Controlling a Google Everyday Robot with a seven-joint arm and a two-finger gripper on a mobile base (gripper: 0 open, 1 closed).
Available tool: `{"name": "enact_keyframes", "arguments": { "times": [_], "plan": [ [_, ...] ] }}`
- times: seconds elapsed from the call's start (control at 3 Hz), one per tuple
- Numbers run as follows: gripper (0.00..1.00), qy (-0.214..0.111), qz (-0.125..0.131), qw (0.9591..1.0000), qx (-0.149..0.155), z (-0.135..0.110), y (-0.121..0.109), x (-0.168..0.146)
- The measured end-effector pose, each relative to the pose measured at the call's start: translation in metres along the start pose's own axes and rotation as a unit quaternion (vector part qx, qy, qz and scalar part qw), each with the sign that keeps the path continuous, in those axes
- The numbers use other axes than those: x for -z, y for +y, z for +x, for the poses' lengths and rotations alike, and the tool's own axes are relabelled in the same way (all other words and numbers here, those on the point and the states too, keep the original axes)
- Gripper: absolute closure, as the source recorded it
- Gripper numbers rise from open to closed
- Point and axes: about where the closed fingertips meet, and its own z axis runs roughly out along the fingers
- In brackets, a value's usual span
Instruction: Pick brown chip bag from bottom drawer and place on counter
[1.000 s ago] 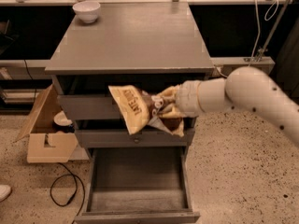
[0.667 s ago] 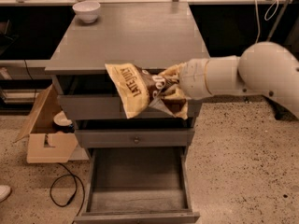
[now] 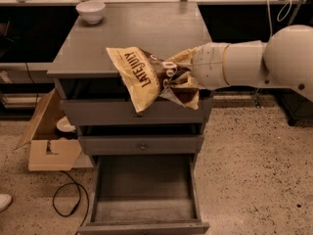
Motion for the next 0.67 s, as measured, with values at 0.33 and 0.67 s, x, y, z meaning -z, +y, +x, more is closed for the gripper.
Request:
{"name": "enact_keyframes", "arguments": {
  "times": [0.33, 0.67],
  "plan": [
    [1.0, 0.008, 0.019, 0.9997, 0.015, 0.003, -0.023, -0.007],
    [1.0, 0.036, 0.035, 0.9981, 0.037, 0.023, -0.061, -0.015]
  ]
}}
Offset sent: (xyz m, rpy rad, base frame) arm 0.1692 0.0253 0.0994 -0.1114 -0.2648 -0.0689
